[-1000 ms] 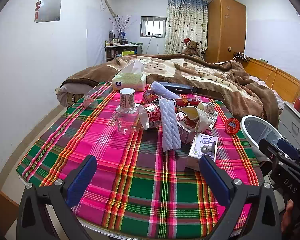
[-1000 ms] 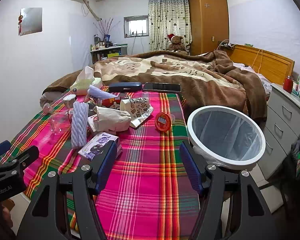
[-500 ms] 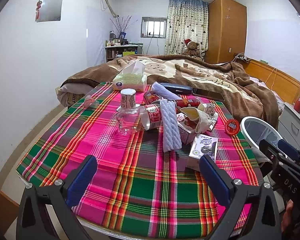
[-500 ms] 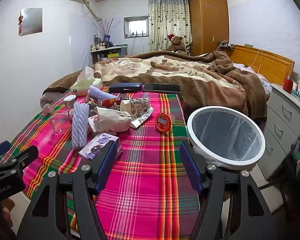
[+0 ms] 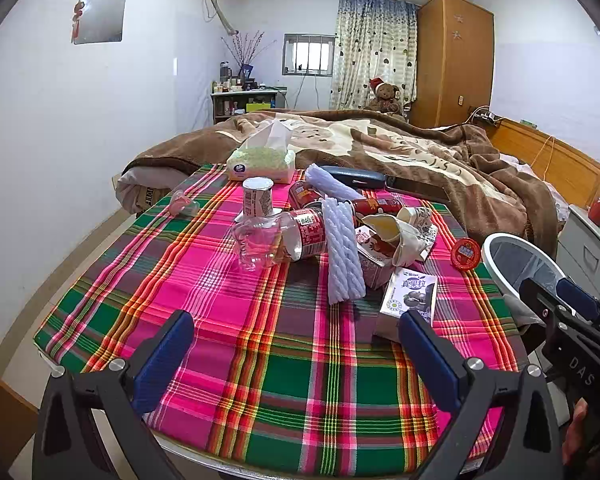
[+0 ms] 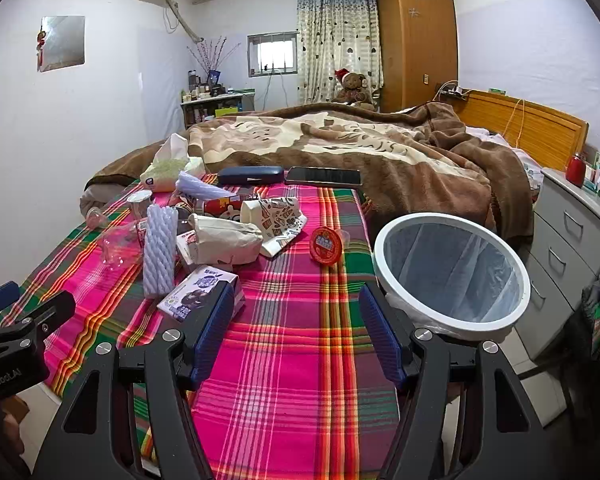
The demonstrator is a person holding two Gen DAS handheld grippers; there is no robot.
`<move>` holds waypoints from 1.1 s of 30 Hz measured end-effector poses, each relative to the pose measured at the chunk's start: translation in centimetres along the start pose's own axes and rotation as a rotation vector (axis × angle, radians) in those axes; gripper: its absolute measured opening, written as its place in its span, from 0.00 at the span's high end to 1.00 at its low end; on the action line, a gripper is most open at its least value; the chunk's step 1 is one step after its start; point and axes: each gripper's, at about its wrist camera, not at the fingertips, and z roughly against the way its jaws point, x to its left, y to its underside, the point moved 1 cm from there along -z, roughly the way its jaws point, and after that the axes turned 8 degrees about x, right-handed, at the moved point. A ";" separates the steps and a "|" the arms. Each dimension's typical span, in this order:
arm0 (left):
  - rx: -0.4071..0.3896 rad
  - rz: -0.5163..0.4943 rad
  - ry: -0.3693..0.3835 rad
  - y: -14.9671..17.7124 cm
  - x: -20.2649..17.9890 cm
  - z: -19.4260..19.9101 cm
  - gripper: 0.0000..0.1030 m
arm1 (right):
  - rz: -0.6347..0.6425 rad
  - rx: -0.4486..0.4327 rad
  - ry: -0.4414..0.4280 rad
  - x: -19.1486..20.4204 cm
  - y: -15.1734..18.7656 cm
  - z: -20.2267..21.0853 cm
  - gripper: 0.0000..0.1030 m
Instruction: Collect trash
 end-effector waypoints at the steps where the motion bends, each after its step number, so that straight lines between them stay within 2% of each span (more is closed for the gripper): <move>1: 0.001 0.001 0.001 0.0 0.0 0.0 0.00 | 0.000 0.000 -0.001 0.0 0.0 0.0 0.36; 9: 0.007 0.001 -0.001 -0.3 0.2 -0.5 0.00 | 0.006 0.005 0.005 0.2 0.0 -0.4 0.36; 13: 0.016 0.005 0.001 -0.7 1.1 -1.6 0.00 | -0.002 0.015 -0.026 0.1 -0.2 -1.2 0.36; 18: 0.046 0.005 0.007 -1.4 3.0 -3.7 0.00 | -0.047 0.104 -0.162 0.0 0.2 -4.0 0.36; 21: 0.070 0.030 0.048 -2.1 4.7 -5.4 0.00 | -0.057 0.157 -0.234 1.0 0.4 -5.4 0.36; 23: 0.075 0.036 0.049 -2.6 5.5 -6.1 0.00 | -0.039 0.177 -0.281 2.1 0.5 -6.2 0.35; 28: 0.094 0.020 0.046 -3.9 6.8 -8.1 0.00 | 0.007 0.243 -0.298 5.0 0.3 -8.2 0.35; 31: 0.111 -0.001 0.062 -4.7 7.1 -9.2 0.00 | -0.012 0.268 -0.296 5.6 -0.2 -9.3 0.28; 33: 0.120 -0.026 0.072 -5.4 7.0 -10.0 0.00 | -0.012 0.287 -0.296 5.8 -0.6 -9.8 0.27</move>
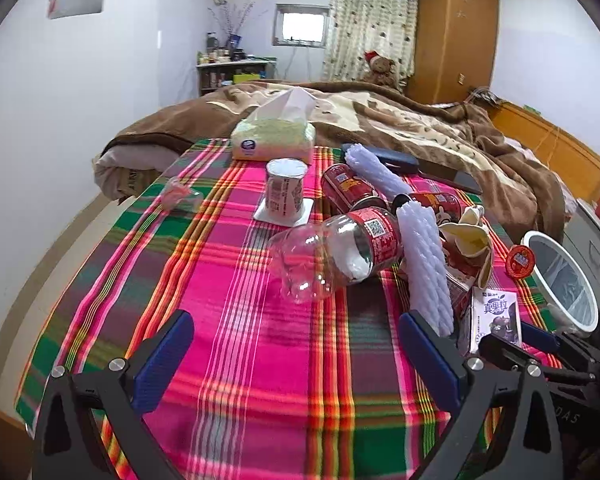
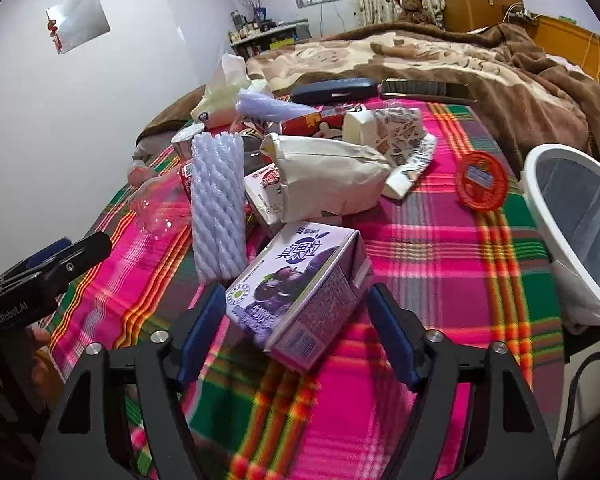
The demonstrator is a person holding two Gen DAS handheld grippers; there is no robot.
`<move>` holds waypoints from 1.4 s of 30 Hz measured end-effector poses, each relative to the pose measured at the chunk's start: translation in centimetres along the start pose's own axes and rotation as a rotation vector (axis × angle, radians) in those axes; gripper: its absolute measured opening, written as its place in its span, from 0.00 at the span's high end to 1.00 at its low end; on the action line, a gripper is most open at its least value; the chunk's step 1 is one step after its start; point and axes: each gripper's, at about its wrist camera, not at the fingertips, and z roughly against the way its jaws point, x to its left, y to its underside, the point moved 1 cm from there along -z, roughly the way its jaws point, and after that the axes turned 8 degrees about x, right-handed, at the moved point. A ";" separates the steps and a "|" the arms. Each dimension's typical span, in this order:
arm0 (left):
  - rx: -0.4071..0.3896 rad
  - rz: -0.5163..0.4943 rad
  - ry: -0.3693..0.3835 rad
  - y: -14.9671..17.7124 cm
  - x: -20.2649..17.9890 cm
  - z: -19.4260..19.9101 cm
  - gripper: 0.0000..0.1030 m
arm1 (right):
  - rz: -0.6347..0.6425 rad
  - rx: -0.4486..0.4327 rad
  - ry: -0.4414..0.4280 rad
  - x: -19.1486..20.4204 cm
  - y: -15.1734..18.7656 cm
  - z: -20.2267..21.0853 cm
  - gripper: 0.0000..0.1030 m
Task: Collect trash
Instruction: 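Grasp the purple juice carton with the right tool while the left tool grasps the Coca-Cola bottle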
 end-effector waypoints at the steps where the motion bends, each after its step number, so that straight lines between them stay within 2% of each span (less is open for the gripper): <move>1: 0.004 -0.015 0.004 -0.4 0.0 -0.3 0.00 | -0.003 0.007 0.014 0.3 -0.3 -0.2 0.27; 5: 0.044 -0.090 0.015 -2.2 -0.4 -2.1 0.00 | 0.007 0.047 0.055 0.6 -1.1 -0.9 0.27; 7: 0.055 -0.132 0.021 -3.1 -0.9 -2.6 0.00 | 0.004 0.054 0.041 0.6 -1.2 -1.0 0.27; 9: 0.057 -0.191 0.036 -3.9 -1.6 -3.0 0.00 | -0.005 0.071 0.088 0.2 -1.4 -1.7 0.27; 14: 0.101 -0.267 0.052 -5.8 -2.7 -4.9 0.00 | -0.015 0.099 0.085 -0.3 -1.5 -1.8 0.27; 17: 0.120 -0.312 0.047 -6.2 -3.3 -5.9 0.02 | 0.020 0.103 0.137 -0.2 -1.6 -1.4 0.27; 21: 0.176 -0.366 0.058 -6.7 -4.2 -7.5 0.03 | 0.064 0.103 0.273 -0.8 -1.4 -0.9 0.27; 29: 0.239 -0.433 0.062 -6.6 -5.9 -9.4 0.05 | 0.009 0.121 0.258 -3.1 -1.4 -0.8 0.27; 33: 0.256 -0.424 0.081 -6.9 -6.2 -10.0 0.06 | 0.008 0.112 0.253 -3.2 -1.5 -0.6 0.27; 38: 0.295 -0.425 0.089 -7.0 -7.0 -11.1 0.16 | 0.004 0.105 0.242 -3.5 -1.2 -0.6 0.27; 42: 0.329 -0.413 0.095 -7.2 -7.2 -11.8 0.19 | 0.000 0.104 0.228 -3.6 -1.2 -0.5 0.27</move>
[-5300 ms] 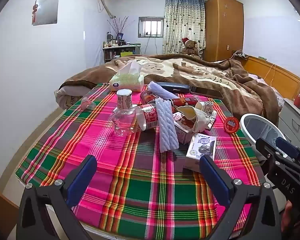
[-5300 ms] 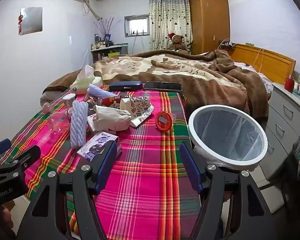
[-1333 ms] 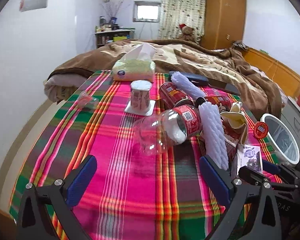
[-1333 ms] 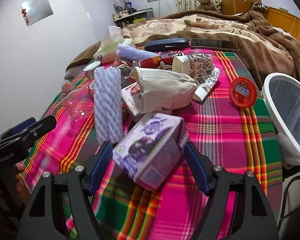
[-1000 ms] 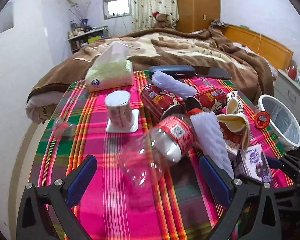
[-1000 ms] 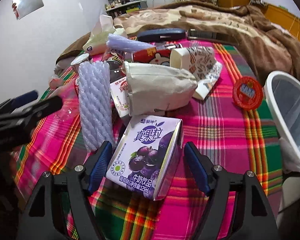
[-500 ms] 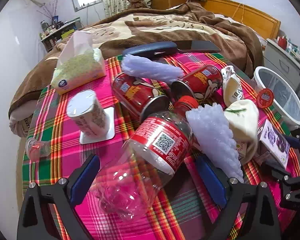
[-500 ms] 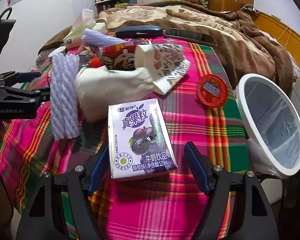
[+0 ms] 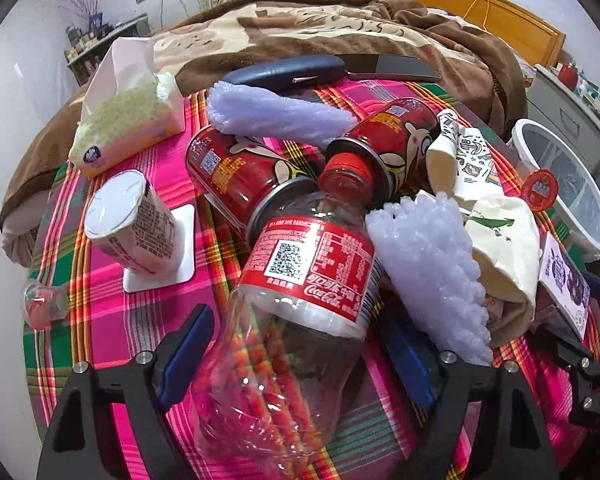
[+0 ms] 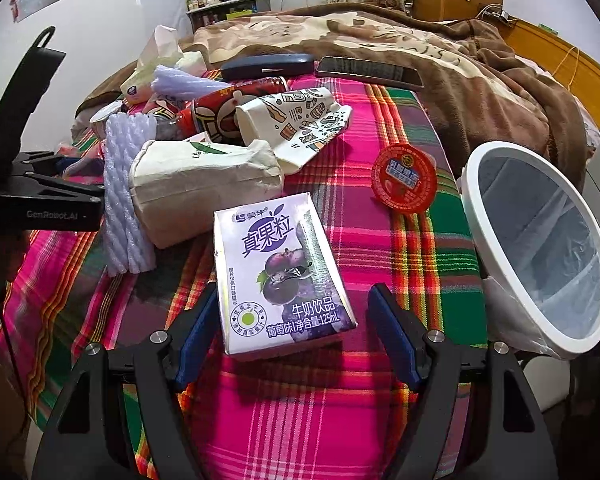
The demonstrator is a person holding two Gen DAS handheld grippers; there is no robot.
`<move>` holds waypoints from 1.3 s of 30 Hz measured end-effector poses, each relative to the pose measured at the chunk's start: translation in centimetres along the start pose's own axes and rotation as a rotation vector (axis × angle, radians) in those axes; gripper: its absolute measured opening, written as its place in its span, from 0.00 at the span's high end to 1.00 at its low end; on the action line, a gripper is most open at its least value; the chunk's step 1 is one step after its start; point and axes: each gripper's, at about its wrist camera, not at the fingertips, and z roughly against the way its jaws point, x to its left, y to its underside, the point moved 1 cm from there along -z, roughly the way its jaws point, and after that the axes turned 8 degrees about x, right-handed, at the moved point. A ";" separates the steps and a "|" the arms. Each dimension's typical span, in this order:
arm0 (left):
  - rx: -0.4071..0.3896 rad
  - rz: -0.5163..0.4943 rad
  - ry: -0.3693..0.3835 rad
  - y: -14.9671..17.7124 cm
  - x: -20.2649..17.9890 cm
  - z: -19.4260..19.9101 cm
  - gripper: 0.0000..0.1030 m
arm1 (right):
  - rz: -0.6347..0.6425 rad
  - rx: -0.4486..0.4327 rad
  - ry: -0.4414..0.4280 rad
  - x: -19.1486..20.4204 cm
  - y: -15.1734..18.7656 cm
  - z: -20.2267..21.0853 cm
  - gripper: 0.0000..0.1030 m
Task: Collect trash
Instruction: 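Grasp the purple juice carton with the right tool while the left tool grasps the Coca-Cola bottle, then carry the carton and bottle over the white bin with both tools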
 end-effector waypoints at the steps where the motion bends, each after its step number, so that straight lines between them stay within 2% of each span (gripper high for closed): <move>1: -0.003 -0.001 0.009 -0.1 0.0 0.1 0.19 | 0.001 -0.002 -0.004 0.0 0.0 0.0 0.27; 5: 0.003 0.013 0.010 -0.6 -0.1 0.0 0.28 | -0.003 0.000 -0.007 -0.2 0.0 0.0 0.27; 11: 0.019 0.026 0.044 -0.6 -0.3 -0.4 0.37 | -0.004 -0.004 -0.011 -0.3 0.0 0.0 0.27; 13: 0.020 0.030 0.021 -0.5 -0.5 -0.3 0.37 | -0.004 -0.004 -0.017 -0.4 0.1 0.0 0.30; 15: 0.015 0.037 0.012 -0.1 -0.5 -0.1 0.37 | -0.004 -0.007 -0.023 -0.4 0.1 0.0 0.42; 28: -0.040 0.137 0.027 4.7 0.1 3.4 0.38 | 0.017 -0.049 -0.074 -0.4 0.8 1.3 0.42; 35: -0.098 0.170 0.025 8.0 -1.1 6.8 0.38 | 0.016 -0.086 -0.097 -0.9 1.3 3.1 0.42; 39: -0.131 0.159 0.049 8.4 -2.7 8.9 0.38 | 0.001 -0.108 -0.098 -1.8 1.5 4.2 0.42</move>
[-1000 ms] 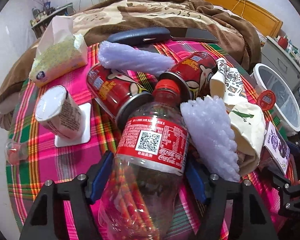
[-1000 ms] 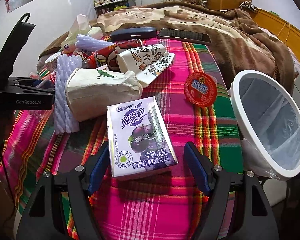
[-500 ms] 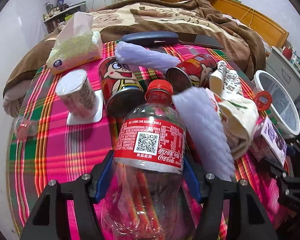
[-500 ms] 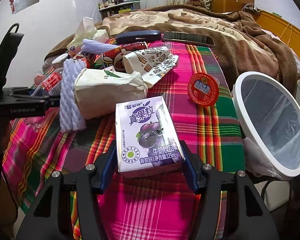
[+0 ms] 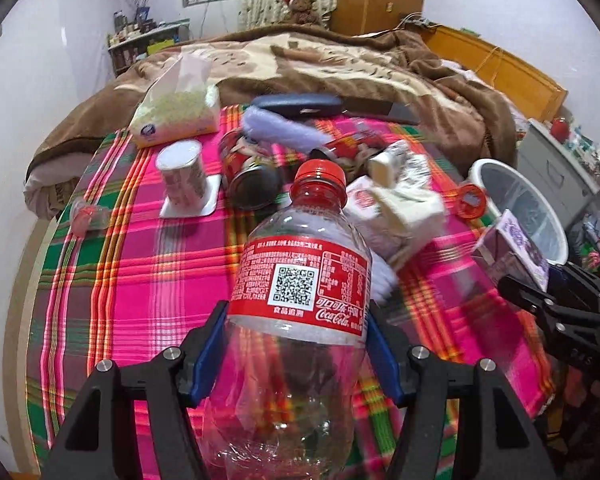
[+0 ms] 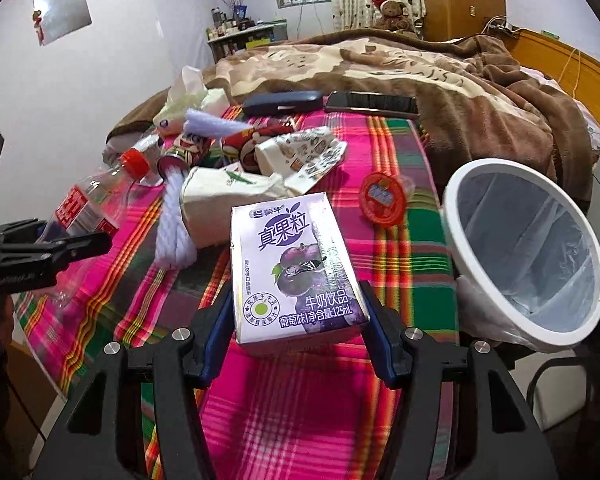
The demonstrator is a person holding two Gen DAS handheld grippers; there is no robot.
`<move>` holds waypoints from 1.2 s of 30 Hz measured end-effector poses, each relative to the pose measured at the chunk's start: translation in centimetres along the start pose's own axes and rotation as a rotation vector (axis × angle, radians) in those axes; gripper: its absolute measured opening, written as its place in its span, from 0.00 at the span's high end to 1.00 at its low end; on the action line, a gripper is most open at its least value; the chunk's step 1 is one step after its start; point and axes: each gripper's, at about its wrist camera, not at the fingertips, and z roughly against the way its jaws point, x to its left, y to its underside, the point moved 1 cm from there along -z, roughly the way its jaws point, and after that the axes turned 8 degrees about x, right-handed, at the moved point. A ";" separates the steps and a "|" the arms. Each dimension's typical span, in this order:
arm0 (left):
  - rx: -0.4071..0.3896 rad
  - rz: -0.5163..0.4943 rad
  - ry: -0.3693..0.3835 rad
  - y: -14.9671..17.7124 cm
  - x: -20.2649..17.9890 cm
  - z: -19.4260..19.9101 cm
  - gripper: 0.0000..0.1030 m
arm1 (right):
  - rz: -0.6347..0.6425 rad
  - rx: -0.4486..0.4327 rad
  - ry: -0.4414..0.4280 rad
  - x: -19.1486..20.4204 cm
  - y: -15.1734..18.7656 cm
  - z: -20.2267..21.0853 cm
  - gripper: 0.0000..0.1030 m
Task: Collect trash
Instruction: 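Carry the carton and bottle over the white bin with both tools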
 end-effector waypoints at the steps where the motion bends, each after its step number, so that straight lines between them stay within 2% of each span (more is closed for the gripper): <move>1: -0.004 -0.001 0.008 -0.1 -0.4 0.3 0.38 | -0.004 -0.008 0.001 -0.3 0.0 0.4 0.42; 9: -0.056 -0.043 0.078 -1.1 -4.9 2.5 0.38 | -0.043 -0.073 0.015 -2.8 -0.3 3.2 0.42; 16: -0.089 -0.116 0.135 -3.3 -10.6 2.8 0.38 | -0.088 -0.112 0.091 -6.9 -0.9 5.2 0.42; 21: -0.068 -0.170 0.191 -5.5 -14.9 0.9 0.38 | -0.138 -0.119 0.138 -10.3 -1.2 5.4 0.42; 30: -0.027 -0.233 0.262 -9.4 -22.0 -2.9 0.38 | -0.235 -0.083 0.214 -16.0 -1.2 4.2 0.42; 33: 0.010 -0.234 0.305 -10.5 -24.1 -4.7 0.38 | -0.245 -0.057 0.219 -17.4 -1.4 3.3 0.42; 36: 0.019 -0.263 0.301 -11.4 -26.4 -6.2 0.38 | -0.241 -0.020 0.223 -18.5 -1.5 2.6 0.42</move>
